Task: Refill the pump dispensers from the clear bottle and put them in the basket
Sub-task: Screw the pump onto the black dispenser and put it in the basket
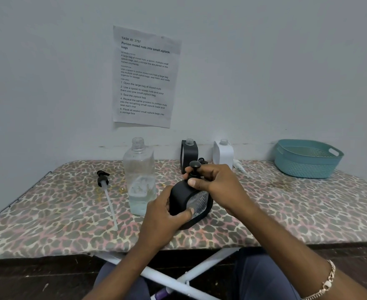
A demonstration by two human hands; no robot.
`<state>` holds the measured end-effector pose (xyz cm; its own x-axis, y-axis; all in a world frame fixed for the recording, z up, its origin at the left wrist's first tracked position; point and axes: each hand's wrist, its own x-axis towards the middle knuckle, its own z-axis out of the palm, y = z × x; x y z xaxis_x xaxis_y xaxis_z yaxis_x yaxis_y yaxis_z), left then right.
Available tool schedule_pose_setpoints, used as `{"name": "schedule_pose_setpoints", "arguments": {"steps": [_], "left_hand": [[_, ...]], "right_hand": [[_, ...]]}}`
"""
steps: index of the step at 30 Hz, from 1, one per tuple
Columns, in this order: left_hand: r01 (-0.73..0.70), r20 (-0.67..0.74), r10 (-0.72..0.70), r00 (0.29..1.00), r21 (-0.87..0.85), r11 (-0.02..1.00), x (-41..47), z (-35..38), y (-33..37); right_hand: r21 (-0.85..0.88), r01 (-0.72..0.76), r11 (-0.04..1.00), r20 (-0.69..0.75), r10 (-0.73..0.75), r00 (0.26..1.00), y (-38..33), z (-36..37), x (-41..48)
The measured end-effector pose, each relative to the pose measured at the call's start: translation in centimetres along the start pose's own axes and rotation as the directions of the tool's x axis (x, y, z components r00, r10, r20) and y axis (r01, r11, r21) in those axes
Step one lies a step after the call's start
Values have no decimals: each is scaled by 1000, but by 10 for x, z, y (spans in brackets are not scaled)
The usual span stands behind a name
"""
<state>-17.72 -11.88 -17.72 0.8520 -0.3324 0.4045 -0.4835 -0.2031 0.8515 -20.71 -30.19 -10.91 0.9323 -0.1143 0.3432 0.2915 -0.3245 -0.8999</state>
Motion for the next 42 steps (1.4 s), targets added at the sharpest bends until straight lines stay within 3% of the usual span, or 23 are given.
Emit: {"name": "schedule_pose_setpoints", "arguments": {"steps": [9,28,42], "left_hand": [[-39,-24,40,999,51,998,-2,3,3],[-88,-126,113,986,190,978,-6,8,1],[-82,-124,107,986,190,978,-7,8,1]], "right_hand": [[84,-20,996,-65,26,998,-4,8,-6],[84,-30,996,-82,37,996,-6,13,-9],[83,-12,996,-107,21,994,-6,16,-10]]}}
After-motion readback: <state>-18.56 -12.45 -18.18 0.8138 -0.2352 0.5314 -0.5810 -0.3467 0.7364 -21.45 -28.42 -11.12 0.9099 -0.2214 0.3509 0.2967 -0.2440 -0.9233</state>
